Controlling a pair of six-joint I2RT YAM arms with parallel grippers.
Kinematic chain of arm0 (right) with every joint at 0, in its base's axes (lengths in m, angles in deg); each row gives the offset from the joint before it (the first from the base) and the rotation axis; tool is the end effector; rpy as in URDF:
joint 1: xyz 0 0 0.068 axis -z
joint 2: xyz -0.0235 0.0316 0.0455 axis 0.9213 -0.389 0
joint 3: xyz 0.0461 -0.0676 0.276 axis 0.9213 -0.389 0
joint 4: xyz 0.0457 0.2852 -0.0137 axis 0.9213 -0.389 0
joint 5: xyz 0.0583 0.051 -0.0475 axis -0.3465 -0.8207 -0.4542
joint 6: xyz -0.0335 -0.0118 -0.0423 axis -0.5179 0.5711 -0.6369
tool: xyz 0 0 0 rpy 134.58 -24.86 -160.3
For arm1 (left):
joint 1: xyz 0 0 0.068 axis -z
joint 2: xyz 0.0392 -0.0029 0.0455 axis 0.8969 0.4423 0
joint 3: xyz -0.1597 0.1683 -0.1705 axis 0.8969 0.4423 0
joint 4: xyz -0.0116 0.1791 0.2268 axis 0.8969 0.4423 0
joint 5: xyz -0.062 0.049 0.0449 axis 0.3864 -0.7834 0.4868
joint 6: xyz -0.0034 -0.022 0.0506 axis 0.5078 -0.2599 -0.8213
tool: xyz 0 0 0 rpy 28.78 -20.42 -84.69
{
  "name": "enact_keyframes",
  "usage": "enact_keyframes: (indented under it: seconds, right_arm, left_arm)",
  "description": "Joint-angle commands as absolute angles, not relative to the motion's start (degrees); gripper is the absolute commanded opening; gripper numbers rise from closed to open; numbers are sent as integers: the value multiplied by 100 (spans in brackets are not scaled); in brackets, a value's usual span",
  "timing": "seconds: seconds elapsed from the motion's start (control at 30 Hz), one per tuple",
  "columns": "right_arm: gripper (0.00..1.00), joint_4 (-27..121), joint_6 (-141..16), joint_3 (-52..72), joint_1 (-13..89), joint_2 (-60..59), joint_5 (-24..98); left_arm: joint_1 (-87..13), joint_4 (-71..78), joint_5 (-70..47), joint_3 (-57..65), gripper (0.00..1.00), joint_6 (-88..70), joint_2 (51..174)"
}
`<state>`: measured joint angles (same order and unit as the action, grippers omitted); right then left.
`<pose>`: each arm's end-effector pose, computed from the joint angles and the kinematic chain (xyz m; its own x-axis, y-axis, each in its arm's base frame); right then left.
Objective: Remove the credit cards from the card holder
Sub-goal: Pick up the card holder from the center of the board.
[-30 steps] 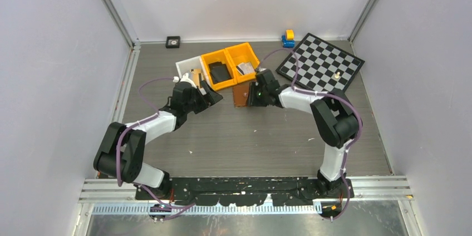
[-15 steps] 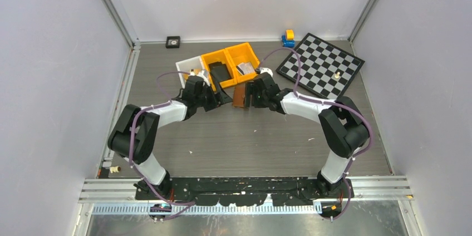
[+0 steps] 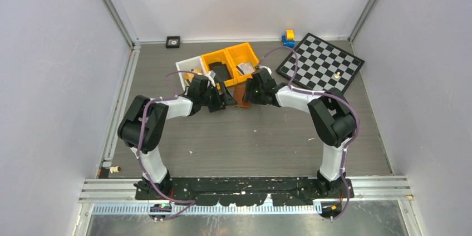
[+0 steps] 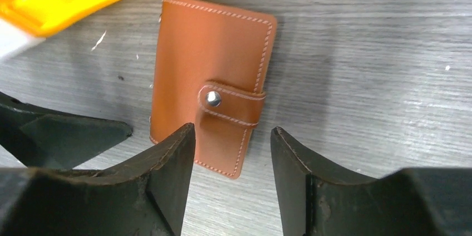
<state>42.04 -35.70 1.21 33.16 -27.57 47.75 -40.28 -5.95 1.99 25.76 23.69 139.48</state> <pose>0.3572 0.2380 0.1599 -0.7977 0.1261 -0.5897 -0.1015 0.9358 0.3375 0.3419 -0.1637 0.1398 -0.8642 -0.3345 -0.3758 0.0344 0.7059 -0.7075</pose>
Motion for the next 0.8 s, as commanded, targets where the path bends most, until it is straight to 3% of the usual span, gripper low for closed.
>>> enact_keyframes:
  seconds: [0.0,0.53,0.77]
  right_arm:
    - [55,4626,-3137,31,3589,-2955,3996]
    - [1,4753,-2995,-208,3611,-2990,3580]
    - [1,4989,-2939,-533,3691,-2362,3412]
  left_arm:
    - [-4045,-577,378,2302,71,2291,14230]
    - [-4046,-497,752,2104,66,2448,14525]
    - [-4045,-215,345,2397,65,2324,13718]
